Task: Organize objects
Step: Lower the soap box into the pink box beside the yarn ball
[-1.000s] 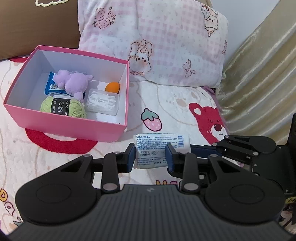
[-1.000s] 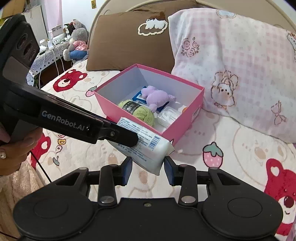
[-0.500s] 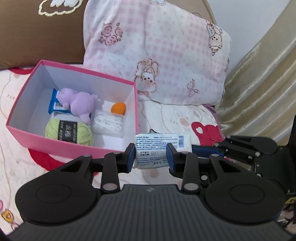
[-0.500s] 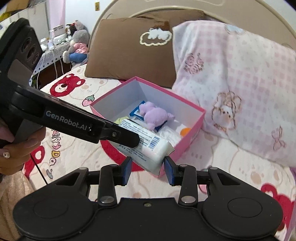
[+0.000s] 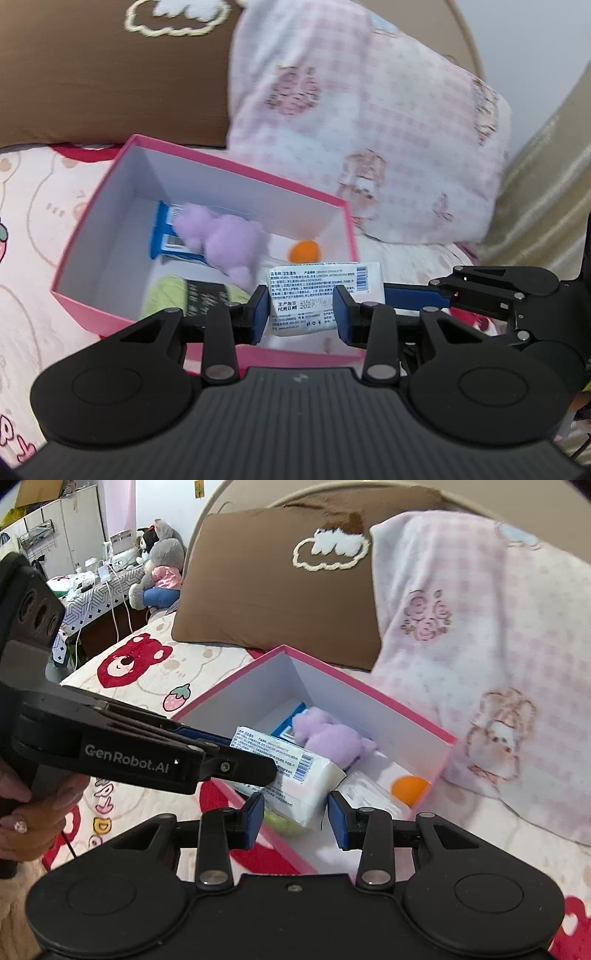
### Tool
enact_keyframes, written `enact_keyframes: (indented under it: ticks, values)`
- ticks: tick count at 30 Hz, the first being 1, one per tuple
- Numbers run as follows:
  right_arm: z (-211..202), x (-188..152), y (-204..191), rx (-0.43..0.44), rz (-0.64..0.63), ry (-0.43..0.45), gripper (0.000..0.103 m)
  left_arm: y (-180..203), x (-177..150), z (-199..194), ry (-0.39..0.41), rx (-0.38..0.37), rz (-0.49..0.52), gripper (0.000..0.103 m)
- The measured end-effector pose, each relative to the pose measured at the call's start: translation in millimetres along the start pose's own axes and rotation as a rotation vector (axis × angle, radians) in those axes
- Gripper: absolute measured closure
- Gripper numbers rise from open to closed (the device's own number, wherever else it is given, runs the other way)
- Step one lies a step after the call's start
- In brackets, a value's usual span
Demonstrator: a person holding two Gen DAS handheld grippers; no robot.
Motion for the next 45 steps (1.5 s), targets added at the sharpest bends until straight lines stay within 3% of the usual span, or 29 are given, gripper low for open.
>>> enact_keyframes:
  ticks: [9,23,31,45]
  values:
    - [57,26,-1,0.062,0.032,-0.024,0.060,-57,12,15,0.050,0.023,-0.060,0.070]
    - [117,10,17,0.115,0.220,-0.113,0.061,-106,7,55,0.083,-0.007,-0.152,0.070]
    - [129,7,24,0.137,0.311,-0.137,0.061,-108,9,57,0.097,0.046,-0.144,0.070]
    - [125,-4,25,0.058,0.250,-0.096,0.061,-107,5,61,0.078,0.153,-0.079,0.070]
Point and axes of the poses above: each gripper's, at about its wrist camera, not at the fingertips, and z roughly the way its jaws point, y to its right, x to its top, the point moved 4 cm from there along z, roughly the way its jaws point, and after that the axes turned 8 degrees about -x, right-handed, at the moved point
